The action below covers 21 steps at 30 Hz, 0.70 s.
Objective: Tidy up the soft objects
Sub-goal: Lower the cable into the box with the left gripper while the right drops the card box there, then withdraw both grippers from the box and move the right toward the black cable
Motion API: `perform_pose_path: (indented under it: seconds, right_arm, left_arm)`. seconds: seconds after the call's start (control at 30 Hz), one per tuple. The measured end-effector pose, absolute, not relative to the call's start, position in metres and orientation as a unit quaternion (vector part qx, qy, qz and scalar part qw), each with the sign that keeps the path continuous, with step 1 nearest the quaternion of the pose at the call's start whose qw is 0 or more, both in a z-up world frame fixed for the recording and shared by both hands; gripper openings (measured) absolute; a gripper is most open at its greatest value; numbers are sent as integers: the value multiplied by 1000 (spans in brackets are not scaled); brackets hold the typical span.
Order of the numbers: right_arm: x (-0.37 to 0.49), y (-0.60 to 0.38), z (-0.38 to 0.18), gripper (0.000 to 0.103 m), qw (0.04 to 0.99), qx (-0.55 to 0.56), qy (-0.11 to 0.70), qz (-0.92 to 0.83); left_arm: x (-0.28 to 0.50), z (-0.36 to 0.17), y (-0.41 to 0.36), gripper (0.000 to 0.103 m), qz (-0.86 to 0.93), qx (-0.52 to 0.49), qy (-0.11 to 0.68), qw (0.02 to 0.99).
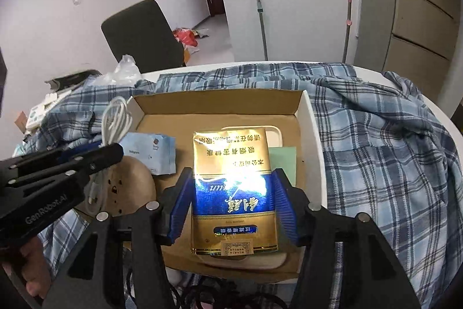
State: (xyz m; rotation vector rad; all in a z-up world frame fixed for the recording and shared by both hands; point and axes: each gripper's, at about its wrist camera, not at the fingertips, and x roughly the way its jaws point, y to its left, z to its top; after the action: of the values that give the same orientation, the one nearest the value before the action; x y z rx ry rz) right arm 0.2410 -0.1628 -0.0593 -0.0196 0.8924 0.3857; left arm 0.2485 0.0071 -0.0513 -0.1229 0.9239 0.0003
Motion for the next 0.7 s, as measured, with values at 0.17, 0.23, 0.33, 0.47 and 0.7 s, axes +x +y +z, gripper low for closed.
perform_pose_path:
  seconds: [0.17,0.23,0.33,0.47,0.7]
  right_arm:
    - [240,-164,-59,64,885,-1,424,195]
    - [238,-165,-56,64,888,-3,418,191]
    - [235,-166,-48,64,892,-5,412,187]
    - [226,-172,-27,64,901,-9,393,185]
    - [195,-181,28,64,918,-14,341,201]
  left_arm:
    - [246,-45,12,22,15,-62,433,899]
    - [244,-41,14,22,15,-64,430,900]
    - [236,-27,16,22,16,-66,411,909]
    - [219,2,10,22,12,-54,380,923]
    - [171,44,-2,22,-10,-42,328,944]
